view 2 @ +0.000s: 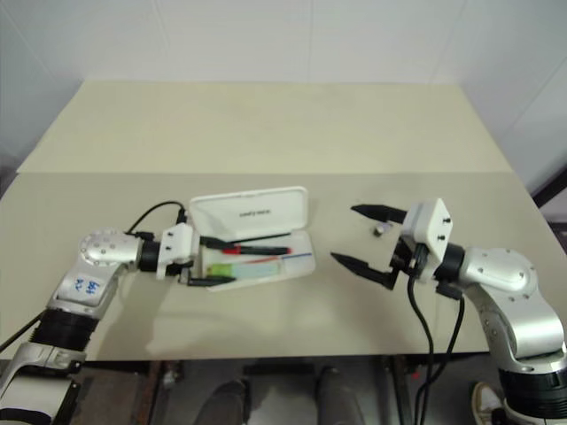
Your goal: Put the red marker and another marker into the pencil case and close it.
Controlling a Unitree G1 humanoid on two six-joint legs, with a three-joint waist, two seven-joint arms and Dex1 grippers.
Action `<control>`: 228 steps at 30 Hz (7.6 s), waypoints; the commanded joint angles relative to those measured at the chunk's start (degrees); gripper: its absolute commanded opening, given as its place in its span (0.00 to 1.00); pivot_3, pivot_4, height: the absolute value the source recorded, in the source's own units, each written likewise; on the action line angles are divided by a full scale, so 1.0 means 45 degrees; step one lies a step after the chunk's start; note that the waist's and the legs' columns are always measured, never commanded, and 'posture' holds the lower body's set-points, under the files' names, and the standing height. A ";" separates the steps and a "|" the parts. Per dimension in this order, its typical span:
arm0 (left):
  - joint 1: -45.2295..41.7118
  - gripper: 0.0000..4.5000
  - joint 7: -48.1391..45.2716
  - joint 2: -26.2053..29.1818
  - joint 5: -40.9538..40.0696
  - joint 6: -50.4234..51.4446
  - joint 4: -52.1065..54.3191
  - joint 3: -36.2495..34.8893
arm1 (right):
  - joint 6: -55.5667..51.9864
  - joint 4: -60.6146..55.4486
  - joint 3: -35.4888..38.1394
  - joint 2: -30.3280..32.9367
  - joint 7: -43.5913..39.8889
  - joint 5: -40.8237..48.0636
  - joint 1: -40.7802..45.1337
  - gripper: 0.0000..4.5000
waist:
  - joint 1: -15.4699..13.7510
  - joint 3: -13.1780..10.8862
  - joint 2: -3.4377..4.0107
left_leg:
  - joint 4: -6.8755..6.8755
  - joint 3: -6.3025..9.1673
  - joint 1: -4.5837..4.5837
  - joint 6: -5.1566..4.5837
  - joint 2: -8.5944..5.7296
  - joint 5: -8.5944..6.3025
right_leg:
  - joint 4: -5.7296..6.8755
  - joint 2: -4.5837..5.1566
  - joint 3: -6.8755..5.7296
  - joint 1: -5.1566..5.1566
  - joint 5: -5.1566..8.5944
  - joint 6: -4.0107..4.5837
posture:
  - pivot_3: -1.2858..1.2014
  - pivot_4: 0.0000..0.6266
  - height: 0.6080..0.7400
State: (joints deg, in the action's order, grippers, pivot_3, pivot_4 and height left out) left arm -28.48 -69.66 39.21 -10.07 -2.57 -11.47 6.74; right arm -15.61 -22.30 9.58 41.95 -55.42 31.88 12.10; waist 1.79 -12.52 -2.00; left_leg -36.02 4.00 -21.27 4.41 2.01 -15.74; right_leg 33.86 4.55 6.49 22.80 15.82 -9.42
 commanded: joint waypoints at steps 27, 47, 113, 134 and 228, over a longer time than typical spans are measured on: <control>0.1501 1.00 -0.0002 0.1490 -0.4653 0.4441 0.4949 -0.3274 | -0.0372 0.3862 -0.0328 0.0307 0.0984 -0.1914 0.1503 1.00 | 0.0015 -0.0002 0.0002 | -0.0008 0.0000 -0.0004 -0.0001 0.0001 -0.0001 | -0.0006 0.0002 -0.0001 0.0000 0.0016 0.0031 | 0.52 0.24 1.00; 0.1052 1.00 0.1526 0.1144 -0.5209 0.5417 0.5567 -0.3819 | 0.0488 1.0320 -0.1835 -0.0384 0.1715 -0.5274 0.4776 1.00 | 0.0290 -0.0007 0.0010 | 0.0006 0.0001 -0.0008 0.0001 0.0000 0.0000 | -0.0004 0.0001 -0.0003 0.0010 -0.0001 -0.0002 | 0.52 0.24 1.00; 0.1053 1.00 0.1925 0.0705 -0.5059 0.5206 0.5568 -0.3477 | 0.6539 2.1409 -0.3595 -0.1880 -0.1767 -0.9470 1.2848 1.00 | 0.1358 -0.0018 0.0029 | -0.0013 0.0026 0.0045 0.0042 -0.0006 0.0069 | 0.0132 -0.0005 0.0012 0.0001 -0.0037 -0.0020 | 0.52 0.24 1.00; 0.0210 1.00 0.1483 0.0543 -0.4844 0.5010 0.4749 -0.2974 | 0.4727 1.8283 -0.2834 -0.1035 -0.3128 -0.8029 1.0096 1.00 | 0.1030 -0.0021 0.0033 | -0.0002 0.0028 0.0008 0.0034 -0.0014 0.0056 | 0.0058 -0.0004 0.0011 0.0002 -0.0023 -0.0045 | 0.52 0.24 1.00; 0.2304 1.00 0.1290 0.2388 -0.5390 0.5515 0.6014 -0.4563 | 0.2426 1.0440 -0.6482 -0.3189 -0.5108 -0.6336 0.8108 0.45 | 0.0667 -0.0026 0.0042 | -0.0004 0.0024 -0.0077 0.0037 -0.0010 0.0059 | 0.0142 -0.0003 0.0003 0.0145 -0.0010 -0.0011 | 0.52 0.24 1.00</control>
State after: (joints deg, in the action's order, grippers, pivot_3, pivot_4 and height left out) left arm -17.23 -63.91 50.06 -33.89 23.12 14.97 -13.22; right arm -5.72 24.34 -19.77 27.44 -78.35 3.93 48.35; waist 4.79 -12.64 -1.81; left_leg -36.04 4.11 -21.61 4.58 1.97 -15.47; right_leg 34.50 4.53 6.50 23.45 15.78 -9.47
